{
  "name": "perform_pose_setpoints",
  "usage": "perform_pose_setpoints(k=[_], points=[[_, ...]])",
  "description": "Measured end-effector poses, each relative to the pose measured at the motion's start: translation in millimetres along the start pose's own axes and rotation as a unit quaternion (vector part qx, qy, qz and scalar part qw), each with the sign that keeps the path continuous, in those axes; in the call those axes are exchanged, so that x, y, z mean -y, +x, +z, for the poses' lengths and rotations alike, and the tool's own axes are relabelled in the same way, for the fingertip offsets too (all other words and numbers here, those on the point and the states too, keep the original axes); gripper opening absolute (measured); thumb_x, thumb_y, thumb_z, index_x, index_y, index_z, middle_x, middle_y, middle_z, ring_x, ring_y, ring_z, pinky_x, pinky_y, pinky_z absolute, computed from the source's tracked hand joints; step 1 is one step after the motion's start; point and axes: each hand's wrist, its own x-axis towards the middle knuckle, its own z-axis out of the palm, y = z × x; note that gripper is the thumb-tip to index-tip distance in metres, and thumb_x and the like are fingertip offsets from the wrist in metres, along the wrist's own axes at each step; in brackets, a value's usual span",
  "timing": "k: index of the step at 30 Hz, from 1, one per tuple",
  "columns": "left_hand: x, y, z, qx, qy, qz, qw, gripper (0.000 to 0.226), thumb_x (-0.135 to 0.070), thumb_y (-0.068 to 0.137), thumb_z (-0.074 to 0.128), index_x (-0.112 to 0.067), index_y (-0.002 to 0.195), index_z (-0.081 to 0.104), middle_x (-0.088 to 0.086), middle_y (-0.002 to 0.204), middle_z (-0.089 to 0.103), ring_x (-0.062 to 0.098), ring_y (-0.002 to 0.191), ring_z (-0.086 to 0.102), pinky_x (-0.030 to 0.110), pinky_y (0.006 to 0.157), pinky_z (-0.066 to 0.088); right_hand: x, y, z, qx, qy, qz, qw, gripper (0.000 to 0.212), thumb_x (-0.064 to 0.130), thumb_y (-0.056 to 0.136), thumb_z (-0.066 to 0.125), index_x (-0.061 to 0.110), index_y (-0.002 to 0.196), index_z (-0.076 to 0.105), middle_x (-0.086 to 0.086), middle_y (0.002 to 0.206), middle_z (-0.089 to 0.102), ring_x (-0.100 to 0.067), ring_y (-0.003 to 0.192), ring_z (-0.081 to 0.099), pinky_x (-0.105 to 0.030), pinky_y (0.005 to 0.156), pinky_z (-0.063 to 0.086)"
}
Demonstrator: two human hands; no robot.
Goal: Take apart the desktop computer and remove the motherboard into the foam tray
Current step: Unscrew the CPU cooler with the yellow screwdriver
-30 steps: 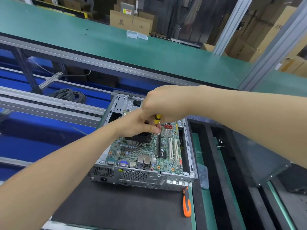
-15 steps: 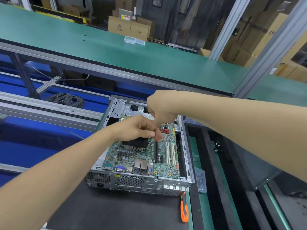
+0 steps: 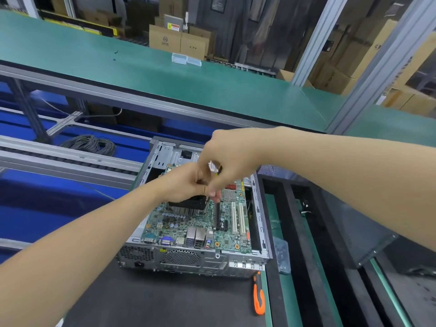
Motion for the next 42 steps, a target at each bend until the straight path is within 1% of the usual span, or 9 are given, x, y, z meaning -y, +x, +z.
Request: perform_pose_setpoints(k=[3, 5, 15, 18, 24, 27, 29, 33, 42], points=[[0, 0, 2, -0.002, -0.031, -0.006, 1.0, 0.02, -0.008, 0.097, 0.068, -0.027, 0.099, 0.073, -0.005, 0.095, 0.08, 0.011, 0.101, 0.073, 0.032, 0.095, 0.049, 6, 16, -7, 0.156, 0.127, 0.236, 0.951, 0.061, 0.064, 0.099, 0.047, 0.009, 0.092, 0.071, -0.005, 0.063, 0.075, -0.017, 0.037, 0.057, -0.02, 0.045, 0.048], [-1, 0, 1, 0.007, -0.012, -0.01, 1.0, 0.031, -0.012, 0.097, 0.07, -0.041, 0.087, 0.076, -0.009, 0.096, 0.08, 0.006, 0.1, 0.072, 0.029, 0.092, 0.048, 11, 25, -8, 0.207, 0.134, 0.267, 0.932, 0.053, 0.053, 0.104, 0.048, 0.008, 0.083, 0.067, -0.005, 0.061, 0.074, -0.017, 0.031, 0.044, -0.02, 0.044, 0.04], [6, 1, -1, 0.02, -0.052, -0.017, 0.998, 0.015, -0.018, 0.1, 0.066, -0.027, 0.103, 0.078, -0.009, 0.101, 0.079, 0.003, 0.101, 0.07, 0.012, 0.086, 0.047, 6, 18, 9, 0.034, -0.1, 0.044, 0.993, 0.029, 0.032, 0.09, 0.067, 0.02, 0.066, 0.055, 0.002, 0.06, 0.053, -0.018, 0.054, 0.046, -0.026, 0.048, 0.034], [7, 0, -1, 0.027, -0.051, -0.015, 0.998, 0.014, -0.016, 0.102, 0.064, -0.025, 0.105, 0.074, -0.008, 0.102, 0.079, 0.003, 0.101, 0.069, 0.013, 0.086, 0.046, 2, 14, 12, -0.011, -0.182, -0.057, 0.982, 0.008, 0.025, 0.087, 0.071, 0.024, 0.083, 0.065, 0.004, 0.067, 0.056, -0.019, 0.058, 0.051, -0.028, 0.052, 0.041], [5, -2, -3, 0.048, -0.079, -0.006, 0.996, 0.014, -0.015, 0.101, 0.064, -0.016, 0.111, 0.074, -0.003, 0.106, 0.079, 0.009, 0.111, 0.07, 0.009, 0.094, 0.045, 0, 14, 18, -0.109, -0.242, -0.243, 0.933, 0.03, -0.007, 0.067, 0.068, 0.02, 0.08, 0.064, 0.003, 0.071, 0.057, -0.028, 0.07, 0.053, -0.04, 0.061, 0.053], [1, -2, -3, 0.041, -0.076, -0.014, 0.996, 0.016, -0.011, 0.101, 0.063, -0.02, 0.107, 0.075, -0.002, 0.101, 0.08, 0.009, 0.105, 0.071, 0.01, 0.092, 0.045, 1, 8, 7, -0.047, -0.198, -0.107, 0.973, 0.018, 0.037, 0.086, 0.074, 0.025, 0.093, 0.063, 0.008, 0.078, 0.059, -0.024, 0.075, 0.062, -0.033, 0.057, 0.046], [-3, -2, -2, 0.04, -0.071, -0.006, 0.997, 0.023, -0.009, 0.101, 0.064, -0.028, 0.105, 0.076, 0.0, 0.099, 0.08, 0.01, 0.102, 0.072, 0.017, 0.095, 0.046, 1, 13, -4, 0.009, -0.073, 0.08, 0.994, 0.053, 0.071, 0.086, 0.064, 0.019, 0.088, 0.065, 0.01, 0.064, 0.065, -0.018, 0.058, 0.065, -0.027, 0.051, 0.043], [-4, -2, -1, 0.042, -0.062, -0.006, 0.997, 0.04, -0.009, 0.1, 0.064, -0.046, 0.094, 0.077, -0.002, 0.102, 0.08, 0.011, 0.102, 0.073, 0.031, 0.097, 0.046, 8, 31, -11, 0.213, 0.095, 0.267, 0.935, 0.062, 0.058, 0.105, 0.043, 0.005, 0.088, 0.07, 0.0, 0.067, 0.077, -0.016, 0.04, 0.052, -0.023, 0.051, 0.046], [2, -2, -3, 0.045, -0.079, -0.031, 0.995, 0.014, -0.021, 0.101, 0.066, -0.028, 0.106, 0.077, -0.007, 0.106, 0.079, 0.007, 0.106, 0.068, 0.024, 0.095, 0.048, 11, 26, -5, 0.037, -0.16, -0.077, 0.983, 0.012, 0.025, 0.088, 0.072, 0.019, 0.083, 0.064, 0.005, 0.067, 0.054, -0.017, 0.062, 0.049, -0.028, 0.051, 0.037]])
